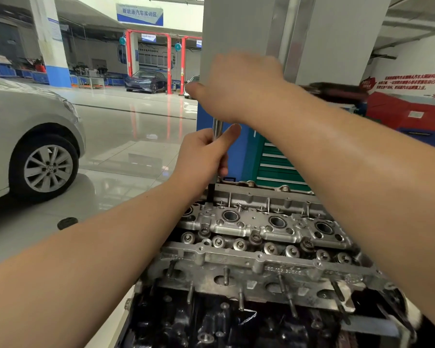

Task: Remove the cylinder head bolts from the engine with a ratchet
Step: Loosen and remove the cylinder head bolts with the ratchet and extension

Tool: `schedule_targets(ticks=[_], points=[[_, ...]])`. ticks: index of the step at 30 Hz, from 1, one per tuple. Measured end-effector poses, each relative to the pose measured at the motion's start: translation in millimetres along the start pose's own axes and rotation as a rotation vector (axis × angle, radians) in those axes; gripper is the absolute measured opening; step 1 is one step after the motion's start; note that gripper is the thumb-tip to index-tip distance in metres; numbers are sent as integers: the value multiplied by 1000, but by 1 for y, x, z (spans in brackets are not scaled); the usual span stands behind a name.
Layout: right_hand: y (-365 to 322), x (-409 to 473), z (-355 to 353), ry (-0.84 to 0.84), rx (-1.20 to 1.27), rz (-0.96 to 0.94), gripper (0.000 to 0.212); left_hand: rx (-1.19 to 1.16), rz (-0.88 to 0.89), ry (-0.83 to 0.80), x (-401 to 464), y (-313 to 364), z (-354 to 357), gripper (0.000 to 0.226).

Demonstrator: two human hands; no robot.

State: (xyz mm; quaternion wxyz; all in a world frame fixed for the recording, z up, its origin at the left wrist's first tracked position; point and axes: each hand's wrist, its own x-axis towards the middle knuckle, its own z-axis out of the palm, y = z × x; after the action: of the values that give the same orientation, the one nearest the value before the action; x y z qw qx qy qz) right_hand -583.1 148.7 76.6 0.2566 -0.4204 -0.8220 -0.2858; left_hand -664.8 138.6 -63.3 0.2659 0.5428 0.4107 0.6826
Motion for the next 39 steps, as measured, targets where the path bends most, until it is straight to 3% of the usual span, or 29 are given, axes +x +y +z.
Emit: schedule_targets(ticks=[2, 5, 8, 10, 11, 13, 16, 19, 22, 24, 28, 30, 33, 35, 39], points=[[-8, 2, -4, 4, -119, 25, 52, 8, 7, 14, -1, 2, -1, 51], [-14, 6, -1, 37, -70, -16, 56, -105, -78, 20, 0, 3, 2, 53], [2, 6, 5, -64, 330, -120, 54, -142, -129, -15, 2, 4, 4, 52], [15, -1, 8, -98, 729, -178, 37, -134, -130, -49, 2, 3, 6, 50], [18, -5, 10, -83, 812, -178, 30, -129, -125, -56, 2, 2, 7, 50], [14, -3, 11, -26, 643, -139, 28, -85, -92, -35, 2, 1, 6, 51], [1, 4, 2, -27, 66, 27, 39, 25, -22, 46, 1, 0, 2, 54], [-4, 6, -7, -71, -161, 52, 39, 64, -13, 53, -1, 1, 5, 55], [-9, 9, -3, -32, -122, 0, 53, -48, -102, 35, -1, 4, 6, 53], [-4, 11, 1, -65, 100, -60, 58, -132, -155, -1, 1, 5, 4, 52], [12, -3, 6, -81, 678, -210, 29, -145, -155, -69, 1, 5, 4, 55], [8, -4, 8, -5, 614, -195, 25, -154, -149, -77, 0, 4, 3, 57], [-3, 2, 3, 9, 129, -6, 25, -72, -108, -10, -1, 3, 3, 54], [-4, 3, -2, -16, -69, 75, 21, -19, -66, 50, -2, 3, 5, 51], [0, 2, 2, 12, -6, 31, 47, -121, -138, 20, -2, 6, 9, 49]])
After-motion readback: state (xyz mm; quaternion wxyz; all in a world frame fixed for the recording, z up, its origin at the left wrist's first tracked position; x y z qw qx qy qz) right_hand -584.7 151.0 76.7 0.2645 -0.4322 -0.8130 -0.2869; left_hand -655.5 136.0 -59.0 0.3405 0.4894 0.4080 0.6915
